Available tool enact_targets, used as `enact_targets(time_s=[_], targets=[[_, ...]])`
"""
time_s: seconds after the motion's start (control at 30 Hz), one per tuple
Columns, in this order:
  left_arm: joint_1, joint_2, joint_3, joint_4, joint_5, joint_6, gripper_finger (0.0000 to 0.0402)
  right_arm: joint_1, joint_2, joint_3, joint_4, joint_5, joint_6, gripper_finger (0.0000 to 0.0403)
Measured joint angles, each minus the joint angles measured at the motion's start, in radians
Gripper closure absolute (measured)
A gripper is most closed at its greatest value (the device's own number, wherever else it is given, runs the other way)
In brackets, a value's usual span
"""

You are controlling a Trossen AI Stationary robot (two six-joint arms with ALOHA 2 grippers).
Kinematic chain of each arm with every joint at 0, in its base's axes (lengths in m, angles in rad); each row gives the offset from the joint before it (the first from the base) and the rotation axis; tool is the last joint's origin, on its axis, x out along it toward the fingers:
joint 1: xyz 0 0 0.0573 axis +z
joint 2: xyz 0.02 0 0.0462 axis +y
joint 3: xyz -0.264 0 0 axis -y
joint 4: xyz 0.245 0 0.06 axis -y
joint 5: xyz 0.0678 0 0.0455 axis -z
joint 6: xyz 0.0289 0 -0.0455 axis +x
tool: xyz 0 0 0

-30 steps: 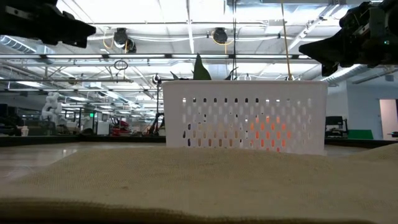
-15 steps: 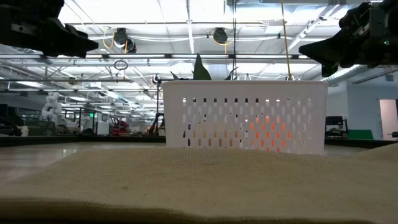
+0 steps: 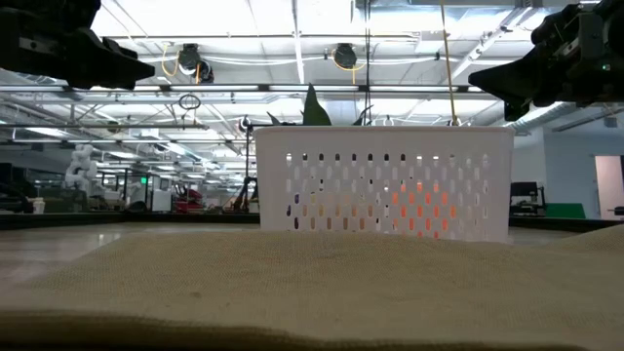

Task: Pick and placing Produce into tupperware
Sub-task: Return to Home Position

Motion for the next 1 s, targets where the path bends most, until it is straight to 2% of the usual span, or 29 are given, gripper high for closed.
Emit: enact_targets(time_s=[0.63, 1.0], targets=[[0.000, 0.003, 0.000, -0.003, 0.005, -0.064, 0.0401, 0.000, 0.000, 0.000, -0.002, 0.000, 0.000, 0.0403], [0.000, 0.003, 0.001, 0.021, 0.003, -0.066, 0.0400, 0.000, 0.000, 0.000, 0.062, 0.000, 0.000, 0.0403]])
